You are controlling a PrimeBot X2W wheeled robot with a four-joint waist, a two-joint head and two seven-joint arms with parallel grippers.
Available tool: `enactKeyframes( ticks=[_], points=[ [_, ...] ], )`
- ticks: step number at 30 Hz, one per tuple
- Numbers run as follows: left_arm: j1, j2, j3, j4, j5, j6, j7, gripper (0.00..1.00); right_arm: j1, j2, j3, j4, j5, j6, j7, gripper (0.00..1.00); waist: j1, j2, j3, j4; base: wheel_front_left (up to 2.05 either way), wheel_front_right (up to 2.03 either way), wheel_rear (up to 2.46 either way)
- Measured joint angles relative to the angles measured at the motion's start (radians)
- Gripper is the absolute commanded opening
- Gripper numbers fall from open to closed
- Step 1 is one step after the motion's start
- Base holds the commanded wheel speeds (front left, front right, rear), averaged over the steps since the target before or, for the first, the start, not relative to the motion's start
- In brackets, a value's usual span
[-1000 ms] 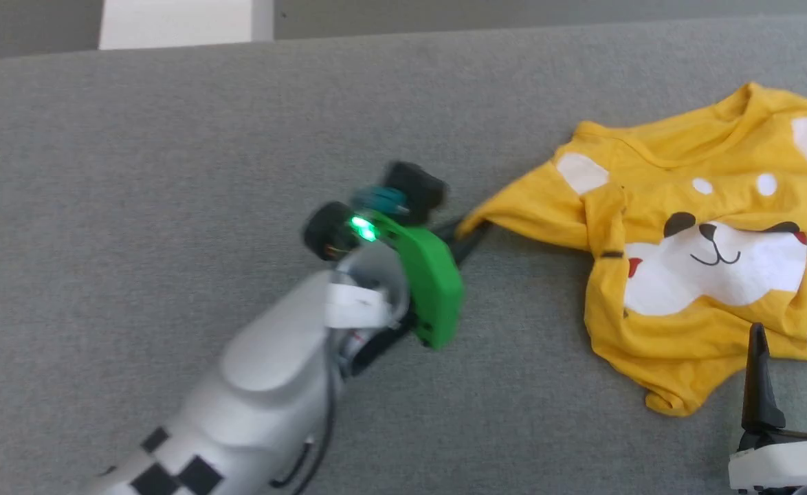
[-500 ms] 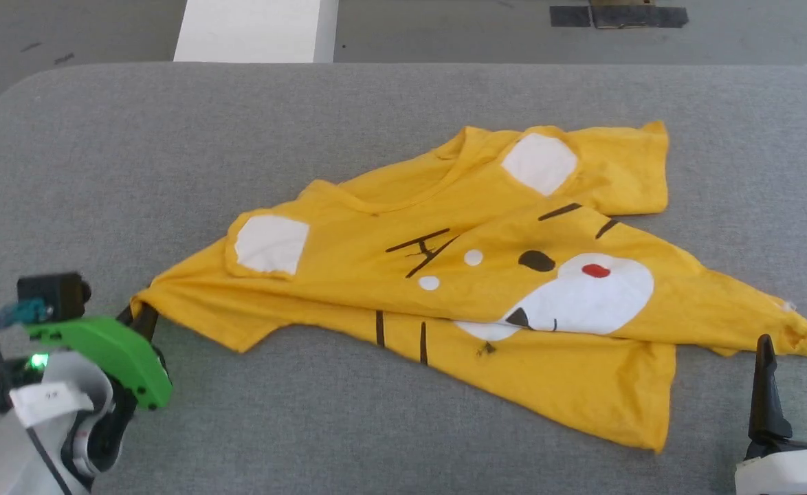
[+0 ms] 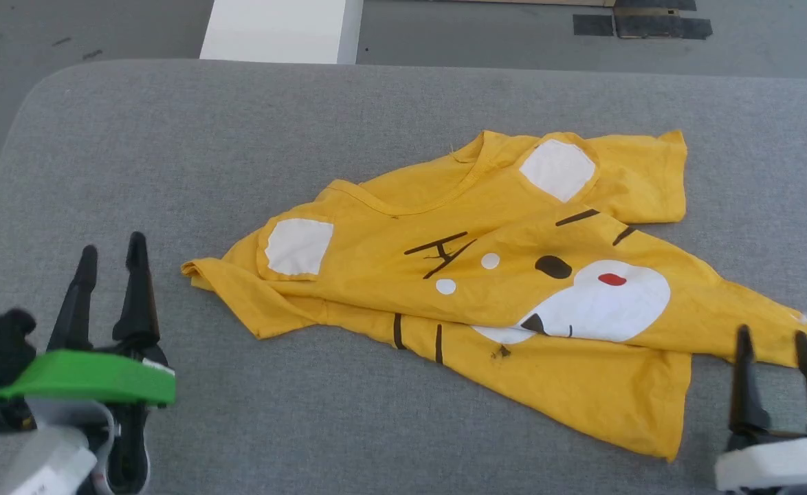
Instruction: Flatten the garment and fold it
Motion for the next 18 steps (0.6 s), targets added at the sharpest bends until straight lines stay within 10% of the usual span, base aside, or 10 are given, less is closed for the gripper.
enactKeyframes(
  ticks=[4, 12, 18],
  points=[
    [0.102, -0.110, 0.093, -0.053, 0.117, -0.006, -0.004, 1.00, -0.044, -0.001, 0.096, -0.045, -0.007, 0.000, 0.119, 1.00, 0.0000, 0.0000, -0.006, 0.005, 0.00, 0.00, 0.00],
    [0.167, -0.229, 0.152, -0.027, 0.216, -0.080, -0.004, 1.00, -0.200, -0.003, 0.338, -0.114, -0.122, 0.000, 0.707, 1.00, 0.0000, 0.0000, -0.020, 0.021, 0.00, 0.00, 0.00],
    [0.167, -0.276, 0.159, 0.010, 0.255, -0.121, -0.004, 1.00, -0.312, -0.123, 0.505, -0.061, -0.091, 0.000, 1.030, 1.00, 0.0000, 0.0000, -0.028, 0.053, 0.00, 0.00, 0.00]
  ],
)
